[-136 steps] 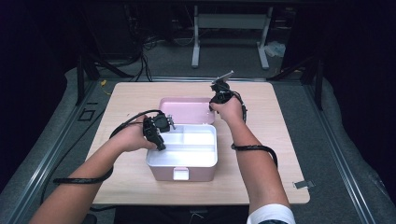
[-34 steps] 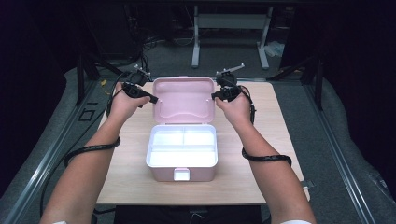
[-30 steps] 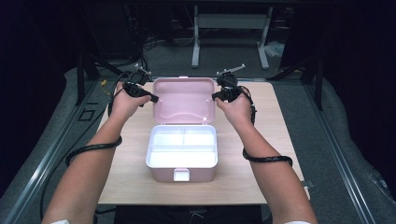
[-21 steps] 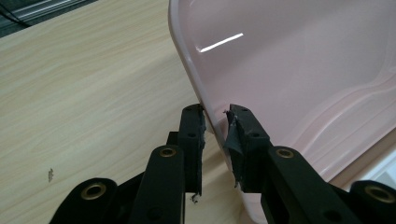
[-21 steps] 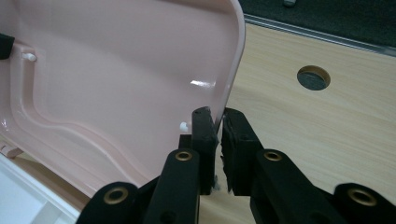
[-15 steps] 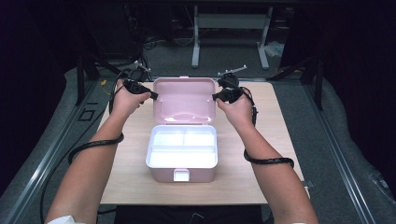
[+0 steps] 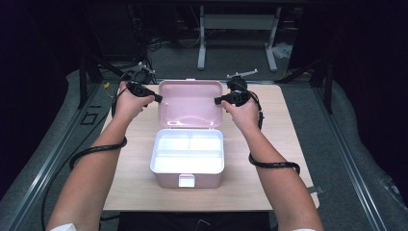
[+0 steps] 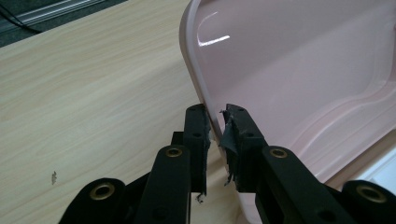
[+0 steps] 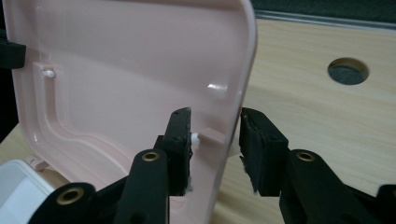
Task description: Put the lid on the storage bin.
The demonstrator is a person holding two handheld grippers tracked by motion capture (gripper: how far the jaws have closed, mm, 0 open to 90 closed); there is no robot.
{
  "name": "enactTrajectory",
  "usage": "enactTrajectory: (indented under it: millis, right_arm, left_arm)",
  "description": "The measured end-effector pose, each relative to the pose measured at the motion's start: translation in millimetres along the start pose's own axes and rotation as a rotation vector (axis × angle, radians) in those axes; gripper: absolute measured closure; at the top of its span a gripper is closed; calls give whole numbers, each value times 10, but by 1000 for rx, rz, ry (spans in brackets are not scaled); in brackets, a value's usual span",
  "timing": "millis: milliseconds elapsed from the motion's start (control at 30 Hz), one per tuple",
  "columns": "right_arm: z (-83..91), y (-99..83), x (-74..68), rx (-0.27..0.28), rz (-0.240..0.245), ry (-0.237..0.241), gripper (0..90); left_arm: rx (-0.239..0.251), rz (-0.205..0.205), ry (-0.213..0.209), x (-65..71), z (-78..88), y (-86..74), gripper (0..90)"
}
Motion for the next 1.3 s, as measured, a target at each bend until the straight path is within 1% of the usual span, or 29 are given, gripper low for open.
enactTrajectory:
  millis: [33, 67, 100, 167, 233, 300, 333, 400, 433, 467, 567, 667, 700, 733, 867, 900, 933, 1000, 1033, 1067, 1133, 1200, 1267, 1300]
  right_arm:
    - [-9, 5, -13, 1, 0, 19, 643]
    - [-17, 13, -12, 5, 4, -17, 645]
    - [-15, 21, -16, 5, 13, -22, 645]
    - [4, 26, -19, 1, 14, -13, 654]
    - [23, 32, -17, 9, 20, -4, 676]
    - [38, 30, -17, 13, 25, -13, 697]
    - [49, 29, -17, 16, 26, -21, 698]
    - [62, 28, -17, 19, 27, -16, 696]
    - [73, 27, -19, 18, 29, -11, 695]
    - [86, 27, -20, 18, 31, -9, 695]
    - [114, 35, -31, 28, 41, -19, 684]
    - [166, 40, -67, 34, 65, 3, 666]
    - [179, 45, -75, 37, 75, -20, 658]
    - [199, 50, -89, 40, 83, -21, 655]
    - [299, 65, -148, 56, 126, -29, 649]
    - [319, 66, -160, 61, 133, -25, 648]
    - [352, 66, -178, 70, 138, -31, 640]
    - [402, 58, -211, 74, 147, -20, 627]
    - [428, 54, -233, 81, 151, -24, 623]
    - [462, 46, -262, 84, 167, -22, 615]
    - [513, 31, -312, 90, 182, -29, 607]
    - [574, 13, -372, 100, 206, -39, 603]
    - [623, -1, -425, 109, 229, -50, 603]
    - [645, -9, -447, 110, 236, -49, 603]
  left_arm:
    - [0, -3, -1, 0, 2, -2, 793]
    - [2, -5, -3, 0, 10, -3, 793]
    - [10, -5, -7, -1, 15, -1, 792]
    - [10, -7, -16, -11, 17, -9, 789]
    - [13, 2, -43, -16, 18, -17, 764]
    - [16, 15, -71, -12, 20, -25, 724]
    - [17, 13, -74, -12, 23, -26, 717]
    - [19, 7, -85, -1, 31, -27, 705]
    - [30, 3, -93, 14, 40, -22, 687]
    - [27, -2, -97, 22, 49, -23, 661]
    - [34, -6, -99, 39, 90, -29, 658]
    - [42, -15, -111, 59, 151, -38, 651]
    - [48, -18, -114, 67, 181, -40, 649]
    - [51, -22, -118, 77, 211, -42, 646]
    - [60, -55, -125, 126, 323, -80, 616]
    - [67, -67, -129, 146, 356, -102, 611]
    - [72, -78, -133, 164, 383, -123, 598]
    - [78, -97, -135, 187, 433, -159, 585]
    - [80, -105, -139, 206, 469, -186, 578]
    - [83, -110, -140, 219, 491, -204, 570]
    - [83, -136, -138, 254, 562, -264, 558]
    - [95, -157, -139, 281, 625, -316, 550]
    - [101, -166, -144, 290, 672, -357, 549]
    - [104, -171, -149, 293, 703, -391, 545]
Point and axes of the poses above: each handheld gripper's, and its own axes: z roughly backward along the jaws, y roughly out of its top, x roughly to its right, the point moved 6 cm from there along -z, roughly forward along the jaws, and after that the axes turned 14 degrees about z, right-handed, at the moved point
